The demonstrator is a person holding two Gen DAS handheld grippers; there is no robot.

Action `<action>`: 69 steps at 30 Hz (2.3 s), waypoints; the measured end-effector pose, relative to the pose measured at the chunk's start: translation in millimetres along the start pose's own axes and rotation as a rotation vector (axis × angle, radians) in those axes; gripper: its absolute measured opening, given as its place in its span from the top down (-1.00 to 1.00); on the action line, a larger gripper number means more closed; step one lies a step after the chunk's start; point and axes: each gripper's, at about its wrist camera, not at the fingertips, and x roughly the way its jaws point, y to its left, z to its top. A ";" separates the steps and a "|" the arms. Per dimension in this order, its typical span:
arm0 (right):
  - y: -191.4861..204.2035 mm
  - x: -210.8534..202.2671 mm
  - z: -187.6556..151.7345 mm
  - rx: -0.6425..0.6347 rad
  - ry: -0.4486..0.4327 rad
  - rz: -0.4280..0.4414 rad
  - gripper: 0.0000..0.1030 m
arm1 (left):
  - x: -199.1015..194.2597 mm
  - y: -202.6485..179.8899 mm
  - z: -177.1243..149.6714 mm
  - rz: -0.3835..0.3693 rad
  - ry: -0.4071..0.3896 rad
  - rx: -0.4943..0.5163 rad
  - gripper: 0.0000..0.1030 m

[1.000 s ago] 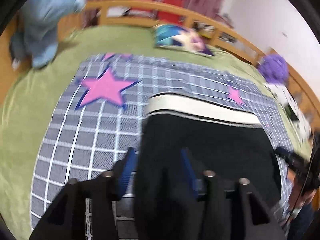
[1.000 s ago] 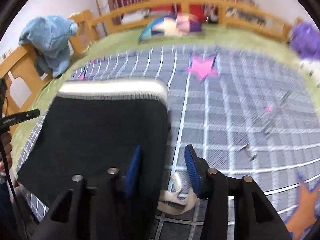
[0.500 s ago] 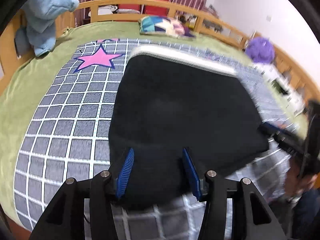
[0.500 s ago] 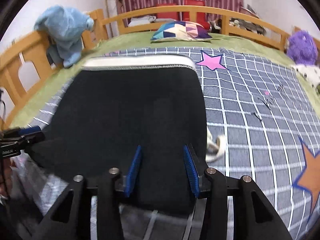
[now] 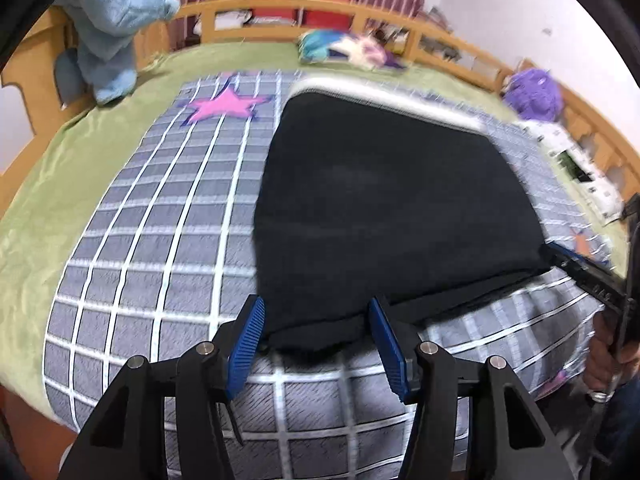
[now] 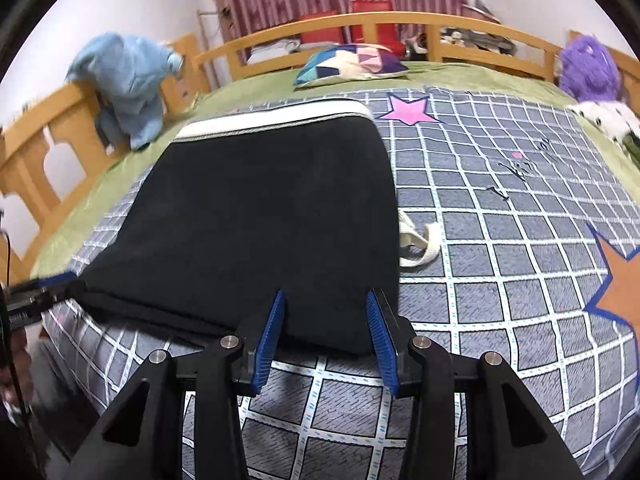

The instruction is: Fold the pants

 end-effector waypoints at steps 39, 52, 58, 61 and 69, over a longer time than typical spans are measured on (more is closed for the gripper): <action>66.2 -222.2 22.4 0.005 -0.193 -0.234 -0.93 | -209.8 -94.3 10.7 0.085 -0.266 -0.010 -0.64; 66.4 -236.9 17.2 0.006 -0.213 -0.244 -0.93 | -220.6 -99.2 1.8 0.103 -0.277 -0.017 -0.64; 66.5 -238.7 15.9 0.016 -0.215 -0.261 -0.93 | -223.0 -99.1 1.5 0.098 -0.278 -0.023 -0.64; 67.9 -239.6 15.1 0.011 -0.217 -0.268 -0.93 | -222.5 -98.6 1.2 0.097 -0.271 -0.020 -0.64; 69.2 -241.5 14.5 0.010 -0.221 -0.268 -0.93 | -225.0 -100.5 -0.1 0.094 -0.269 -0.021 -0.64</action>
